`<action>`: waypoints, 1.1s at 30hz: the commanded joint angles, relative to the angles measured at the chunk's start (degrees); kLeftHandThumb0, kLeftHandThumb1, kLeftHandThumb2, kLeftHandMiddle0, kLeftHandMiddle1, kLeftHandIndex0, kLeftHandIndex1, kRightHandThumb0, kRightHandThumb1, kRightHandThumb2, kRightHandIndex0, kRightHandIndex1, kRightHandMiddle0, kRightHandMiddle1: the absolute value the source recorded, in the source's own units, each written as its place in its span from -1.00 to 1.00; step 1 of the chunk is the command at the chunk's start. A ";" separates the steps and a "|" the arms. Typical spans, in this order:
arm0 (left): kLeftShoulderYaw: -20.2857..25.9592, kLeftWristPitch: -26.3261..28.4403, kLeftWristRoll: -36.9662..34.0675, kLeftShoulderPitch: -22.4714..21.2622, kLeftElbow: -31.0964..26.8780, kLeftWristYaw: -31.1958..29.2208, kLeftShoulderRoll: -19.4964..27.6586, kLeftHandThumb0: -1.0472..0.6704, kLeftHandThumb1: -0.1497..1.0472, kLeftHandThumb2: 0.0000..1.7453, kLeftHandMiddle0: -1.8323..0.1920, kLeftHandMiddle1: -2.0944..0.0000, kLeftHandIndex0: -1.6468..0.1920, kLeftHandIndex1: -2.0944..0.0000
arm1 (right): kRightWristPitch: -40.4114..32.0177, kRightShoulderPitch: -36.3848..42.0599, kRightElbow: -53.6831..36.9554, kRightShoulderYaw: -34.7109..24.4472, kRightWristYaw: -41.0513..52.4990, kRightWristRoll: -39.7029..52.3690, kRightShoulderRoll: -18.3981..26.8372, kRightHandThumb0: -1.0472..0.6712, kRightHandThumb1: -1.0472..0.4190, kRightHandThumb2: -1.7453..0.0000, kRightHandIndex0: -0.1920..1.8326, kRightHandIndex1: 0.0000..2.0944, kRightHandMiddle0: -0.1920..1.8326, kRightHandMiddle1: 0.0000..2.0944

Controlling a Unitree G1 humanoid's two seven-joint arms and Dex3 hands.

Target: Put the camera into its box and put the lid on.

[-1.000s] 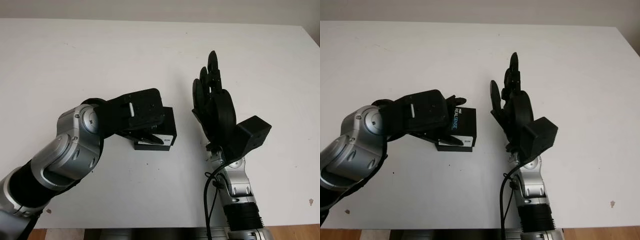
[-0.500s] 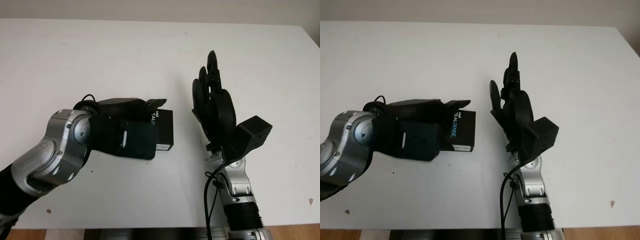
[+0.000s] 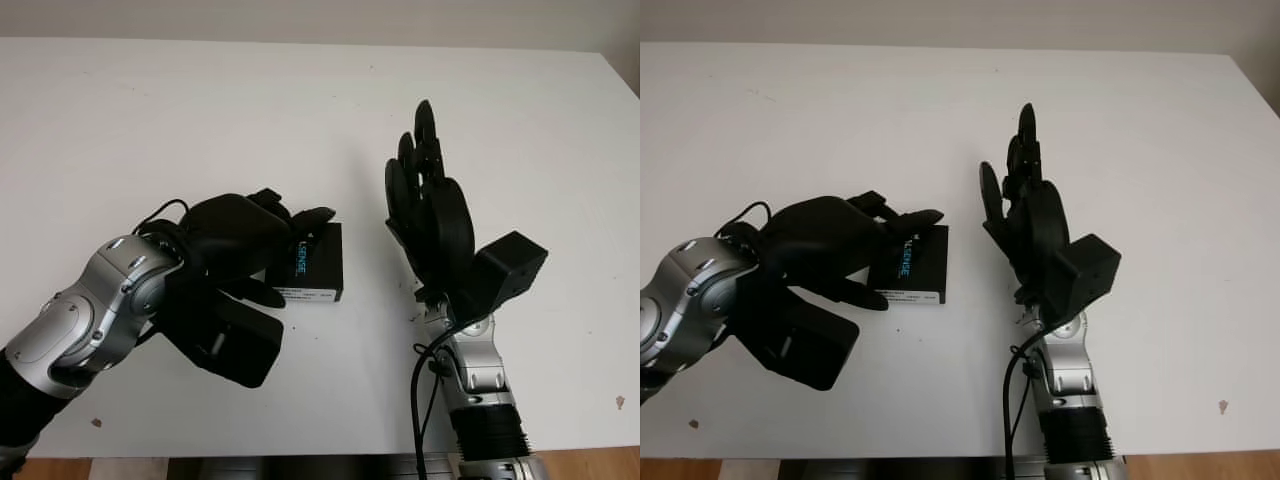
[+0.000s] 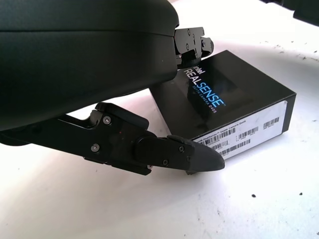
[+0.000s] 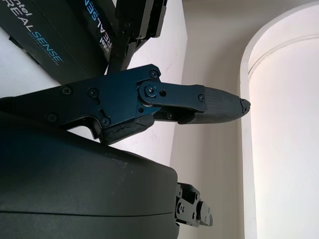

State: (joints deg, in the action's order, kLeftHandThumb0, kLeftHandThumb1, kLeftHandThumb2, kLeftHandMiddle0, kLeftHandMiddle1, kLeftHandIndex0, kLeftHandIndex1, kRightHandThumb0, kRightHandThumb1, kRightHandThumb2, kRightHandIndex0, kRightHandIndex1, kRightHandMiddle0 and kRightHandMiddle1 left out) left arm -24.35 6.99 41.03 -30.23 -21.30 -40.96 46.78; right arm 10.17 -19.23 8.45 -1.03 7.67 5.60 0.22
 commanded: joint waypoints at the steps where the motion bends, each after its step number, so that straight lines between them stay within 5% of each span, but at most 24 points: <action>1: 1.14 1.17 1.58 0.72 -0.69 -2.10 -0.58 -0.49 1.00 -0.67 0.99 0.91 1.00 0.94 | 0.14 0.17 -0.90 -0.24 0.26 -0.04 0.77 -0.66 -1.00 0.46 -1.00 -1.00 -1.00 -1.00; 8: 3.46 5.48 1.67 1.31 0.25 -8.61 -2.33 -0.59 1.00 -0.39 1.00 1.00 1.00 1.00 | -0.46 0.13 -1.13 -0.66 0.96 0.21 1.74 -0.67 -1.00 0.48 -1.00 -1.00 -1.00 -1.00; 18: 9.79 10.74 -9.32 3.10 1.65 -11.11 -5.22 -0.74 1.00 -0.29 1.00 1.00 1.00 1.00 | -1.34 -0.19 -1.48 -0.87 1.86 -0.16 3.35 -0.67 -1.00 0.47 -1.00 -1.00 -1.00 -1.00; 28: 26.88 22.27 -35.39 5.27 -1.53 -11.20 -9.09 -0.81 1.00 -0.27 1.00 1.00 1.00 1.00 | -2.20 -1.07 -0.96 -0.98 1.89 -1.31 4.92 -0.69 -1.00 0.45 -1.00 -1.00 -1.00 -1.00; 33: 32.15 23.59 -44.03 6.24 -0.37 -7.09 -10.30 -0.82 1.00 -0.22 1.00 1.00 1.00 1.00 | -2.85 -1.46 -1.31 -1.13 1.08 -2.31 5.34 -0.67 -1.00 0.40 -1.00 -1.00 -1.00 -1.00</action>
State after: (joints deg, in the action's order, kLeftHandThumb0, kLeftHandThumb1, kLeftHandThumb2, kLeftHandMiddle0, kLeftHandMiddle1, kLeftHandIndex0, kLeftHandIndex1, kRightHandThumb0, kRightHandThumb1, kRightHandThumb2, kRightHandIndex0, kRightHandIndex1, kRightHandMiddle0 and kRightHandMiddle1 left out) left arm 6.23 30.91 -1.88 -25.10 -21.66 -49.09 37.13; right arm 7.60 -20.32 8.17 -1.99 8.97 3.40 5.01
